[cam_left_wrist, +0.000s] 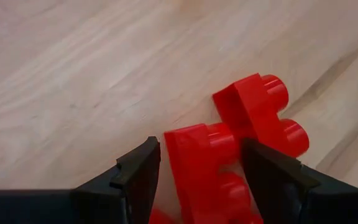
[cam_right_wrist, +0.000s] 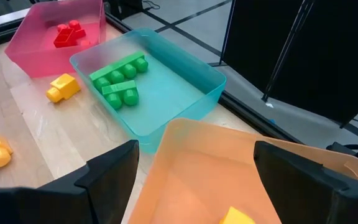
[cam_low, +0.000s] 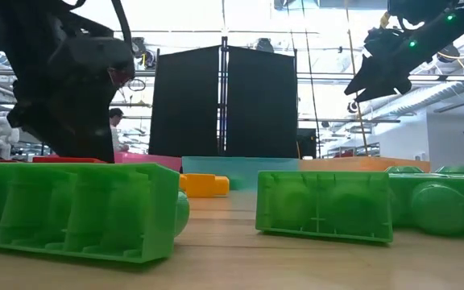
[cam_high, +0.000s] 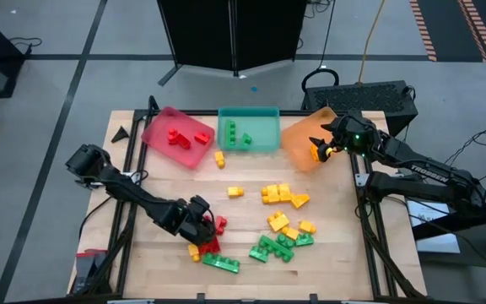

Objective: Sort blocks
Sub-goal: Put the red game piece into the red bin

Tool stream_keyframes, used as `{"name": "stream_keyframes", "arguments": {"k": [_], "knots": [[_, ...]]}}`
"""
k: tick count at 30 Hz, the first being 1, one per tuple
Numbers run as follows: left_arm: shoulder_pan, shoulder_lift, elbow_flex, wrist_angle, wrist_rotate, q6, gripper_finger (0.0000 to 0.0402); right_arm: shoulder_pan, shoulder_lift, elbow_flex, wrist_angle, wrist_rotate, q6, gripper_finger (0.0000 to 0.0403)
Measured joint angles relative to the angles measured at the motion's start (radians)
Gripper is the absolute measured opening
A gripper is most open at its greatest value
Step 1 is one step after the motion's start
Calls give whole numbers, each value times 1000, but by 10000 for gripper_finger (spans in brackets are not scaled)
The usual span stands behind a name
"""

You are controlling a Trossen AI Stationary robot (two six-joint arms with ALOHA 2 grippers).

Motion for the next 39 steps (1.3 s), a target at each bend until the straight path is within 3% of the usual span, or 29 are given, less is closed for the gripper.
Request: {"name": "stream_keyframes", "arguments": {"k": [13,20,31,35,39], "knots": [[-4,127,25,91,60,0,224,0,0,0,0,0,0,315],[-2,141,24,78,82,-25,157,0,0,0,-2,0,-10,315],[52,16,18,-47,99,-27,151,0,0,0,-1,0,-18,315],[85,-51,18,-159,48,-26,97,0,0,0,-1,0,-18,315],[134,-134,18,-249,-37,-21,81,0,0,0,0,0,-18,315]]}}
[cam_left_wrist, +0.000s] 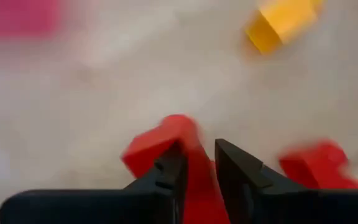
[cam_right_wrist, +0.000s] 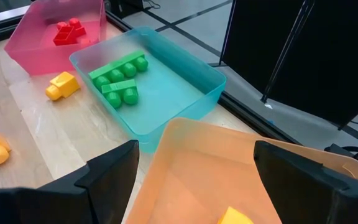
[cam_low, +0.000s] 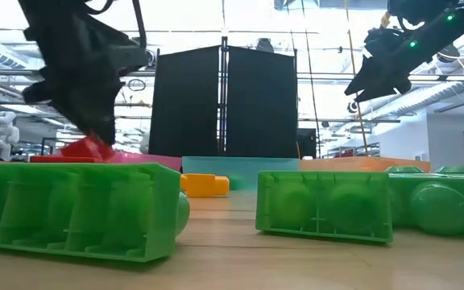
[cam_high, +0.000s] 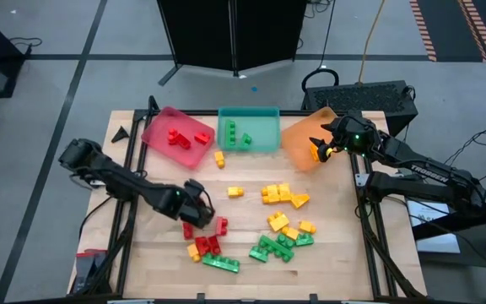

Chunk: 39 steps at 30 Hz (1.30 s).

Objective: Sort blocks
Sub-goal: Put the red game piece into the red bin

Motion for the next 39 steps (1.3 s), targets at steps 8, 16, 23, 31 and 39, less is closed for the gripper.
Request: {"name": "stream_keyframes", "arguments": {"k": [8,16,23,31,39], "knots": [[139,-191,0,-175,-232,24,20,0,0,0,3,0,7,315],[226,-283,1,-121,-242,159,25,0,0,0,3,1,21,315],[222,-228,1,163,-184,660,63,0,0,0,3,1,27,315],[288,-136,2,221,32,1171,143,0,0,0,3,0,28,315],[409,-110,2,186,207,1344,225,0,0,0,3,0,53,315]]}}
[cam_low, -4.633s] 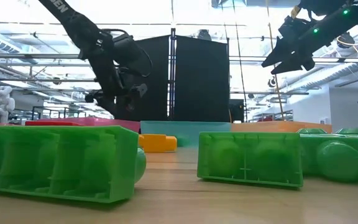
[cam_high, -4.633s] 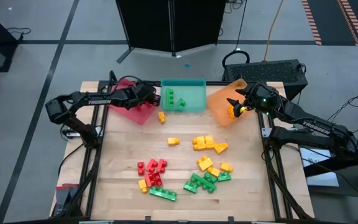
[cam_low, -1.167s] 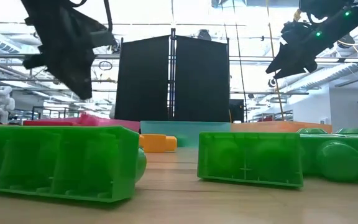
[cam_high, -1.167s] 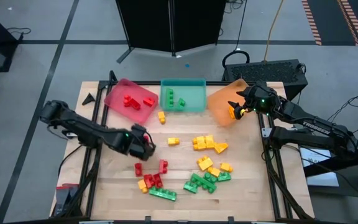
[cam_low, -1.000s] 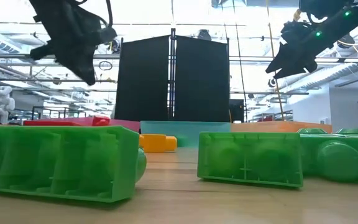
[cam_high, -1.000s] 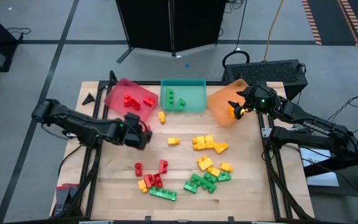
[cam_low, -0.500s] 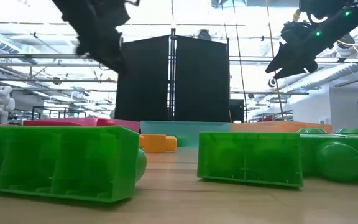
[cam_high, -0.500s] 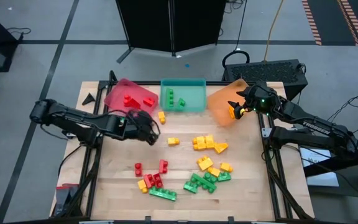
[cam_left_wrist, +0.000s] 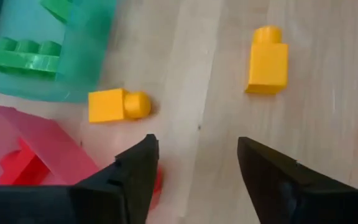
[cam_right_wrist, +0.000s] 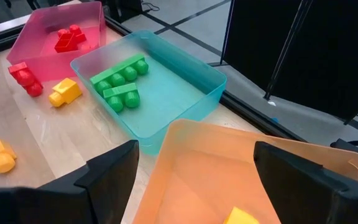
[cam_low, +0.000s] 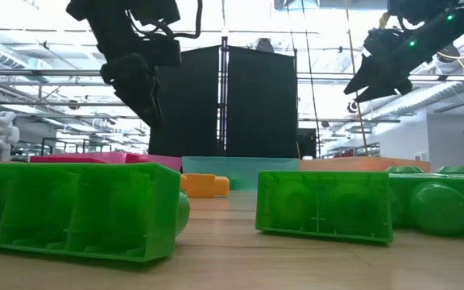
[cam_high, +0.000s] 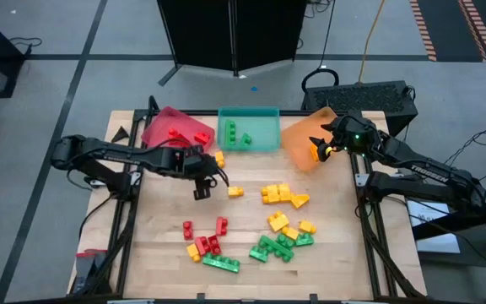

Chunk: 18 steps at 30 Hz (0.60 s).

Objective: Sort blocks
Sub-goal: Put the red game piece into the red bin

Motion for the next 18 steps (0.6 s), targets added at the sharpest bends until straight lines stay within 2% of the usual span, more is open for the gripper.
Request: {"name": "stream_keyframes", "arguments": {"k": [6,12,18], "knots": [[54,5,0,-51,27,139,237,0,0,0,0,0,0,315],[105,54,0,-72,85,165,238,0,0,0,0,0,0,315],[108,111,0,-74,65,233,238,0,0,0,0,0,0,315]]}}
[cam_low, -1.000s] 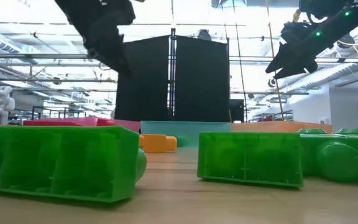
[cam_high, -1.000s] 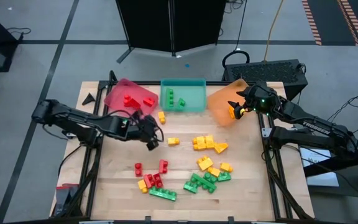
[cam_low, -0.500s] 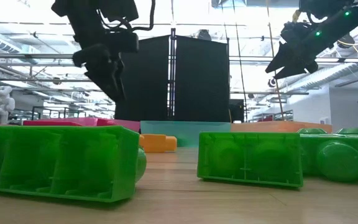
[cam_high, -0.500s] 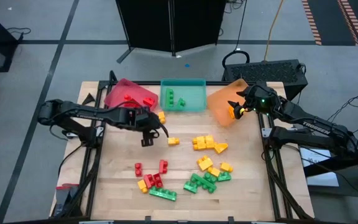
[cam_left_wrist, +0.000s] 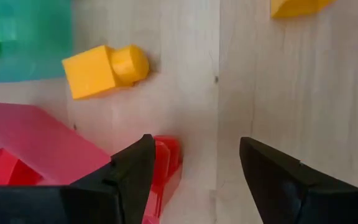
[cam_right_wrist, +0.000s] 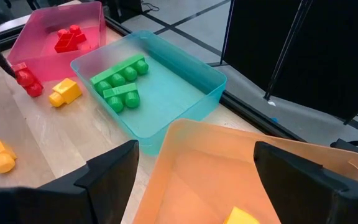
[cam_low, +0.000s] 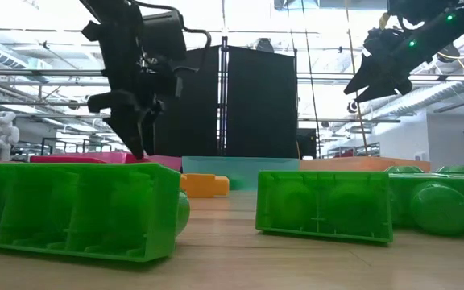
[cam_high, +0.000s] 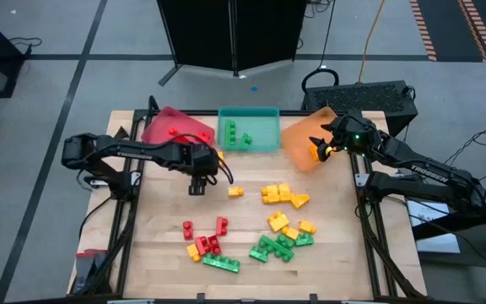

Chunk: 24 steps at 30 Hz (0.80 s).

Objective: Sort blocks
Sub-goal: Put the red game piece into the red bin

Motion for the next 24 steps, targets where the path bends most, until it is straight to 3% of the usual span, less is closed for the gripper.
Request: {"name": "stream_keyframes", "arguments": {"k": [8,16,24], "knots": [[0,23,6,-1,-35,22,238,0,0,0,0,0,0,315],[4,22,90,-54,-22,24,239,0,0,0,0,0,0,315],[22,22,100,-116,0,26,293,0,0,0,0,0,-4,315]]}}
